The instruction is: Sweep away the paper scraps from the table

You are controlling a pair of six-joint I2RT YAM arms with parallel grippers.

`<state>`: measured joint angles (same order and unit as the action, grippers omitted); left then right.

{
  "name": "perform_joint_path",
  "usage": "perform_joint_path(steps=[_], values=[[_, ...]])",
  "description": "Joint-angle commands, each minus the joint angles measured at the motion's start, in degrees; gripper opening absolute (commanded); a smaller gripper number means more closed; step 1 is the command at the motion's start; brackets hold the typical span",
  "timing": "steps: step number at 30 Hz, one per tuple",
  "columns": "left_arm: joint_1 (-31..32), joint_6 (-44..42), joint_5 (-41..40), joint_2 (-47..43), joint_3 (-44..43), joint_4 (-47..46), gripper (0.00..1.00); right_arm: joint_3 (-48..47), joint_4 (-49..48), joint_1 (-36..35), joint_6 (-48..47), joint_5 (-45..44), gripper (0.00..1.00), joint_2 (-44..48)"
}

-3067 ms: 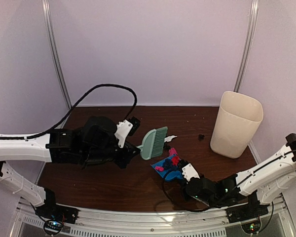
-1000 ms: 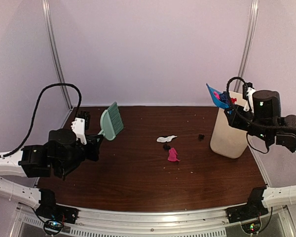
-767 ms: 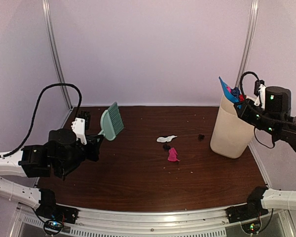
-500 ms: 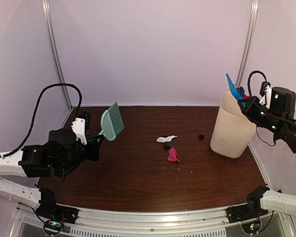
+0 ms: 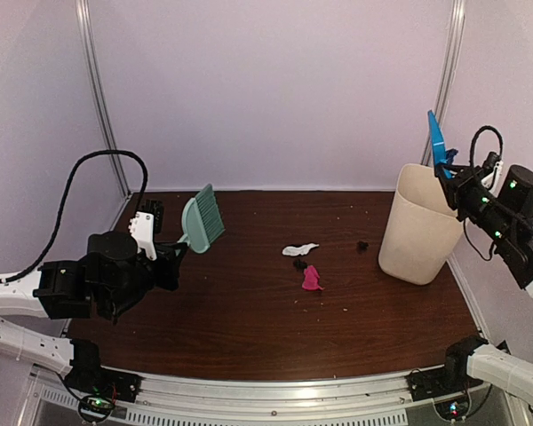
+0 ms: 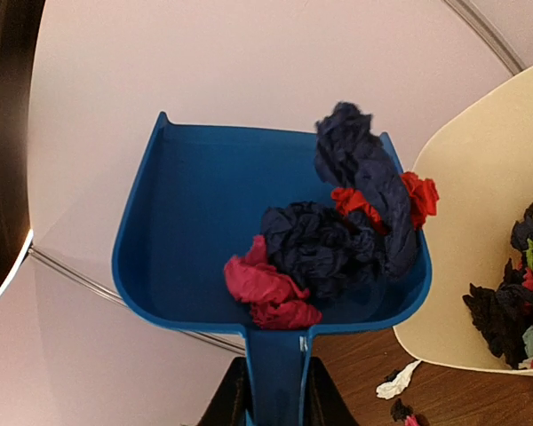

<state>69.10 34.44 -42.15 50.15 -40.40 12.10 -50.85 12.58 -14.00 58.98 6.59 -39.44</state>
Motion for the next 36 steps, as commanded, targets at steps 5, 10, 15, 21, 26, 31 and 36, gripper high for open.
perform_joint_path(steps=[5, 10, 15, 21, 26, 31, 36], values=[[0.1, -0.2, 0.8, -0.9, -1.0, -2.6, 0.00, 4.2, -16.8, 3.5, 12.7, 5.8, 0.00, -0.2], [0.1, -0.2, 1.0, -0.8, -1.0, -2.6, 0.00, 9.4, -27.8, 7.7, 22.5, 10.0, 0.00, -0.6], [0.1, -0.3, 1.5, -1.1, -0.9, -2.6, 0.00, 13.3, -38.5, 9.1, 29.6, 12.5, 0.00, -2.0], [0.1, -1.0, 2.6, -1.6, -0.3, -4.2, 0.00, 15.0, -44.5, 9.2, 33.0, 14.6, 0.00, -3.5], [0.1, -2.0, 5.2, -1.0, 0.1, -6.2, 0.00, 11.5, -38.3, 9.2, 25.9, 17.0, 0.00, -3.4], [0.1, -3.1, 8.3, 0.6, 0.2, -9.0, 0.00, 8.8, -28.6, 9.1, 16.6, 21.3, 0.00, -2.9], [0.1, -4.2, 12.7, 3.9, 0.0, -14.1, 0.00, 8.9, -24.4, 8.7, 7.9, 27.8, 0.00, -3.3]])
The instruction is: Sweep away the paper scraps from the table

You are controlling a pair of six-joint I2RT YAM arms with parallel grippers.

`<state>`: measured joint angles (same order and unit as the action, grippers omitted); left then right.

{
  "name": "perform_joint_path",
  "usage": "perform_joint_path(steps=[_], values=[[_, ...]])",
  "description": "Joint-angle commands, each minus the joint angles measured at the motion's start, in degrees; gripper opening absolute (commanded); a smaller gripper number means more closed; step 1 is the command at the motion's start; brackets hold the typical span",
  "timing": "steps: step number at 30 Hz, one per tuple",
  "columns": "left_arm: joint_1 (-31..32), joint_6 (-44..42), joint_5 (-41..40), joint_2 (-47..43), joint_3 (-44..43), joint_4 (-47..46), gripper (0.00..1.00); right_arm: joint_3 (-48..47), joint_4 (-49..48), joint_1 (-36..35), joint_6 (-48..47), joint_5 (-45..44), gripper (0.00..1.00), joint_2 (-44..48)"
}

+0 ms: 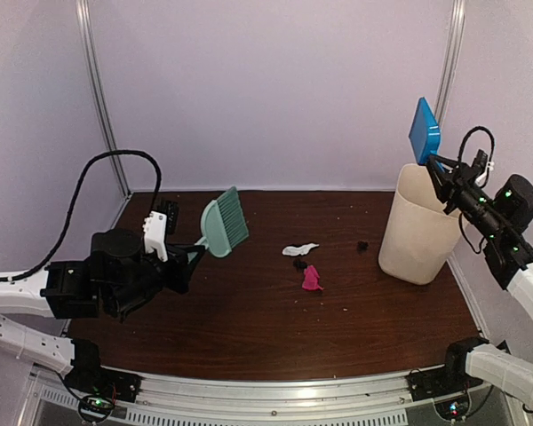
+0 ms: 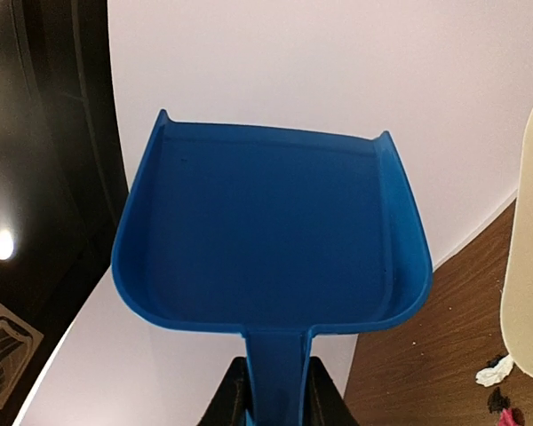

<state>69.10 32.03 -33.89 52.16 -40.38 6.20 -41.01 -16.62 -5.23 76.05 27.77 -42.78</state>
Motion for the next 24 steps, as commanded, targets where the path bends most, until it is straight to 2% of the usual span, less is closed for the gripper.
perform_joint_path(steps=[1, 7, 16, 20, 24], values=[[0.1, -1.9, 5.2, 2.5, 0.0, -9.7, 0.00, -1.1, 5.6, -0.3, -10.9, 7.3, 0.00, 0.1], [0.1, -2.3, 10.2, 11.6, -3.6, -16.8, 0.00, -3.9, 12.5, -4.2, -19.9, 5.8, 0.00, 1.5], [-0.6, -3.4, 13.6, 29.9, -18.9, -18.0, 0.00, -4.2, 19.2, -7.8, -24.9, 1.5, 0.00, 7.6], [-3.5, -2.8, 20.6, 38.2, -27.5, -17.5, 0.00, -4.2, 22.8, -8.0, -26.5, -0.4, 0.00, 10.9], [-7.8, -0.9, 31.4, 46.8, -36.2, -16.9, 0.00, -3.8, 24.7, -8.0, -27.5, -0.3, 0.00, 12.7]])
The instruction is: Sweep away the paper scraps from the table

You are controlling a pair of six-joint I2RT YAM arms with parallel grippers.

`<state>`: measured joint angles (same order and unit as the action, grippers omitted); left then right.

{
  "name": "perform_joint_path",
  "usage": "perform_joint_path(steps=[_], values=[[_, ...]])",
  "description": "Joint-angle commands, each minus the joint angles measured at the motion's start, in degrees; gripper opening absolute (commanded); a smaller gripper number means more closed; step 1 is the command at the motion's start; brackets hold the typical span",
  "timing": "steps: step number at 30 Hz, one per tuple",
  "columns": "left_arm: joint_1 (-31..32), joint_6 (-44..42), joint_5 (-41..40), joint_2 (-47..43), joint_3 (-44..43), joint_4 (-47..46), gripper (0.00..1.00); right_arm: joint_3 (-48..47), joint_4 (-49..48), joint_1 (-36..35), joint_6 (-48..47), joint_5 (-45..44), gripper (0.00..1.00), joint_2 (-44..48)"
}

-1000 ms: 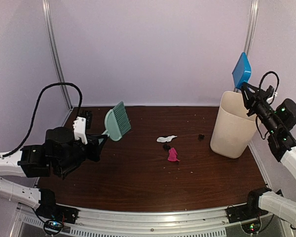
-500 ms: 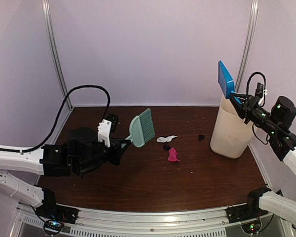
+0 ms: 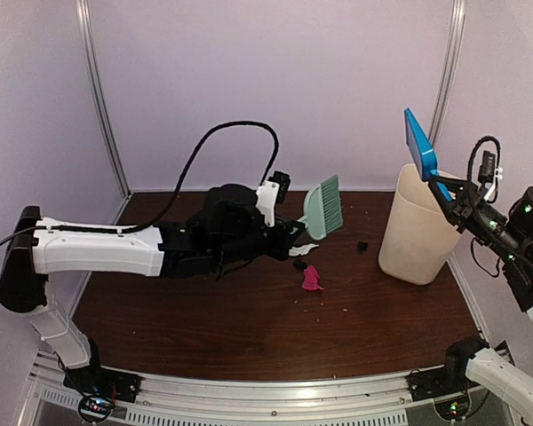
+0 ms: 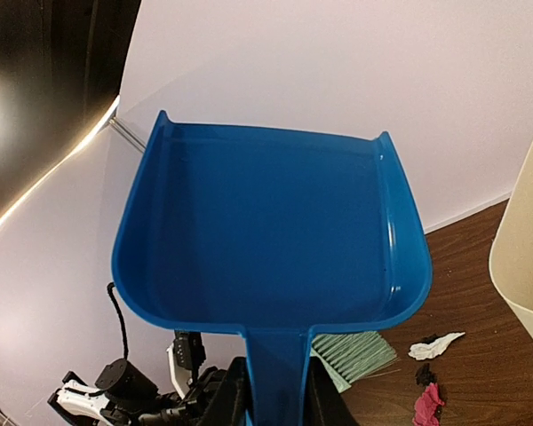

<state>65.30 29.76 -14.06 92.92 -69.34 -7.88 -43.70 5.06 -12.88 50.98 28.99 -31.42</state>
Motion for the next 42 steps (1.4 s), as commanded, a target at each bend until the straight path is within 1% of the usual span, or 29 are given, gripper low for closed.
perform_joint_path(steps=[1, 5, 9, 14, 16, 20, 24, 29, 32, 35, 38, 42], values=[[-5.2, 2.1, 14.7, 8.5, -9.6, -2.6, 0.00, -1.0, 3.2, -0.4, -2.7, -1.3, 0.00, 1.5], [-9.3, 4.9, 25.7, 19.1, -20.9, -0.1, 0.00, -0.2, 3.7, -0.5, -3.2, -0.9, 0.00, 2.4], [-12.5, 7.3, 34.2, 30.5, -31.7, 2.2, 0.00, 1.0, 4.1, -0.6, -3.6, -0.9, 0.00, 3.5], [-16.2, 11.6, 45.3, 45.1, -48.9, 4.8, 0.00, 2.7, 4.1, -0.6, -3.9, -1.0, 0.00, 4.4], [-17.4, 13.9, 48.5, 50.4, -54.2, 4.5, 0.00, 3.5, 3.9, -0.6, -4.0, -0.8, 0.00, 4.6], [-18.9, 18.2, 50.7, 57.7, -60.3, 1.7, 0.00, 4.9, 3.8, -0.7, -4.1, -0.8, 0.00, 4.7], [-19.2, 20.7, 50.4, 62.0, -62.9, -0.2, 0.00, 6.3, 3.2, -0.7, -3.9, -0.8, 0.00, 5.0], [-19.2, 21.8, 48.2, 63.7, -63.4, 0.5, 0.00, 7.7, 2.4, -0.7, -3.3, -0.7, 0.00, 5.1], [-19.2, 21.2, 45.3, 63.6, -63.6, 3.7, 0.00, 8.0, 2.4, -0.8, -3.0, -0.7, 0.00, 5.2], [-19.3, 20.1, 40.5, 62.6, -63.3, 9.3, 0.00, 7.9, 2.8, -0.8, -2.8, -0.9, 0.00, 5.6], [-19.9, 20.0, 37.7, 60.6, -59.8, 11.8, 0.00, 7.5, 3.7, -0.8, -3.0, -1.1, 0.00, 6.1], [-21.2, 19.9, 37.0, 56.3, -51.5, 9.9, 0.00, 7.4, 4.4, -0.8, -2.8, -1.2, 0.00, 6.6]])
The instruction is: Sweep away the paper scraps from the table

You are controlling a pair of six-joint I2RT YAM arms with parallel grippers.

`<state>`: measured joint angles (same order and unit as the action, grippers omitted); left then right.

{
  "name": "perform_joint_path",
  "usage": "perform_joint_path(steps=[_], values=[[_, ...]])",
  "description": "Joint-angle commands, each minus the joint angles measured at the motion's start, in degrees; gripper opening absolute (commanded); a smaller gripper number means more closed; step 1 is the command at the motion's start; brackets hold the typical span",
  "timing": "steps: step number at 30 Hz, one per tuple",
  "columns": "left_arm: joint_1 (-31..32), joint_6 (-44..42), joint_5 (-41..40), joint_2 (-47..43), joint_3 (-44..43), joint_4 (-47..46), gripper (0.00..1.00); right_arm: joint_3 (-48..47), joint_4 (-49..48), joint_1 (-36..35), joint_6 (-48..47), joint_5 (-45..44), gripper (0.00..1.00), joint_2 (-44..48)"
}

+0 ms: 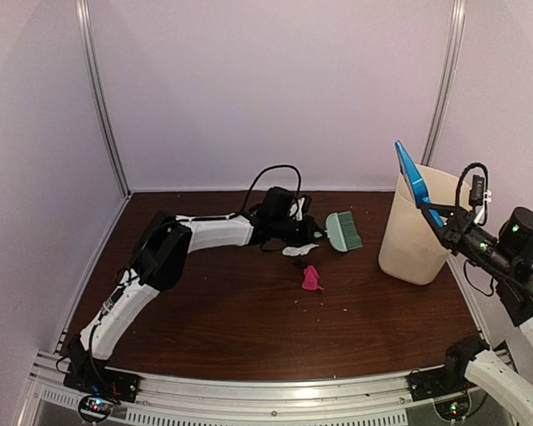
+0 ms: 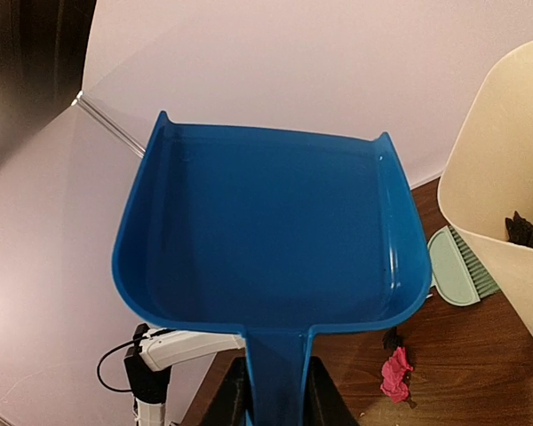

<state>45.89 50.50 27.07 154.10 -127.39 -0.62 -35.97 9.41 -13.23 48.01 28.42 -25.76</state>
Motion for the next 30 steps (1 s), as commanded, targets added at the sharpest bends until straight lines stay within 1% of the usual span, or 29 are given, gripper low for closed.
perform_joint_path(steps=[1, 6, 11, 17, 25, 27, 30], values=[[-2.0, -0.9, -4.4, -6.2, 8.7, 2.0, 0.00, -0.3, 0.2, -0.5, 0.2, -0.6, 0.00, 1.0], [-2.4, -3.3, -7.8, -12.8, 18.9, 1.2, 0.00, -0.2, 0.8, -0.5, 0.2, -0.6, 0.00, 1.5], [-2.6, -4.6, -11.2, -20.7, 32.6, -2.7, 0.00, 0.0, 1.6, -0.5, -0.1, -1.1, 0.00, 1.9], [-3.4, -5.2, -17.3, -31.1, 48.4, -6.7, 0.00, 0.2, 2.1, -0.6, -0.1, -1.2, 0.00, 1.8], [-4.3, -6.5, -25.5, -41.8, 63.2, -7.5, 0.00, 0.8, 2.4, -0.5, 0.0, -1.4, 0.00, 1.9], [-4.3, -6.5, -29.9, -45.2, 67.3, -7.4, 0.00, 0.9, 2.4, -0.7, 0.0, -1.5, 0.00, 1.9], [-4.3, -6.5, -34.2, -50.2, 71.9, -6.6, 0.00, 1.4, 1.8, -0.7, 0.2, -1.3, 0.00, 1.5]])
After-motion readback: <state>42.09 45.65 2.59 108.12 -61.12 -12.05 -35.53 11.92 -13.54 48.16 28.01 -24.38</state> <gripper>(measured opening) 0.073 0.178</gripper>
